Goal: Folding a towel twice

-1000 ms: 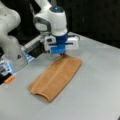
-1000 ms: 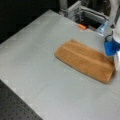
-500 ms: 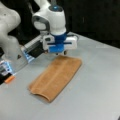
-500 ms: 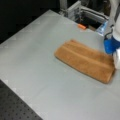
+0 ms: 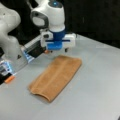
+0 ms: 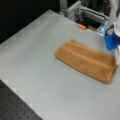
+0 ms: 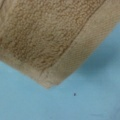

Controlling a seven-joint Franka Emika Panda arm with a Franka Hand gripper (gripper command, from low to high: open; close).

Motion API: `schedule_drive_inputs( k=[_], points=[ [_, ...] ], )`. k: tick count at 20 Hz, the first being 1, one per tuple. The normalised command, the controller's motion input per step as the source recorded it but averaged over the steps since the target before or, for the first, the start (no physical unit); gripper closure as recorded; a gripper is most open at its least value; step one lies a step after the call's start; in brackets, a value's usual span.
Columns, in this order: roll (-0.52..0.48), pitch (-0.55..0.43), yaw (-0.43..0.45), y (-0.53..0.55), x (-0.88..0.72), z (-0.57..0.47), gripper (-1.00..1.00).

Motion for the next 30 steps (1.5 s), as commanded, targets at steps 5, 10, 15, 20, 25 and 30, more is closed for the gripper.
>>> schedule_drive_inputs(
  k=[5,10,15,20,25,30],
  points=[
    [-0.075,0.160,0.224,0.06,0.41,0.22,-1.00],
    [-0.098,0.080,0.427,-0.02,0.67,0.12,-1.00],
    [-0.149,0.166,0.371,-0.01,0.73,0.15,-1.00],
    [-0.171,0.222,0.158,0.04,0.68,0.18,-1.00],
    [-0.171,0.260,0.056,0.11,0.62,0.12,-1.00],
    [-0.196,0.259,0.080,0.28,0.56,0.07,-1.00]
  ],
)
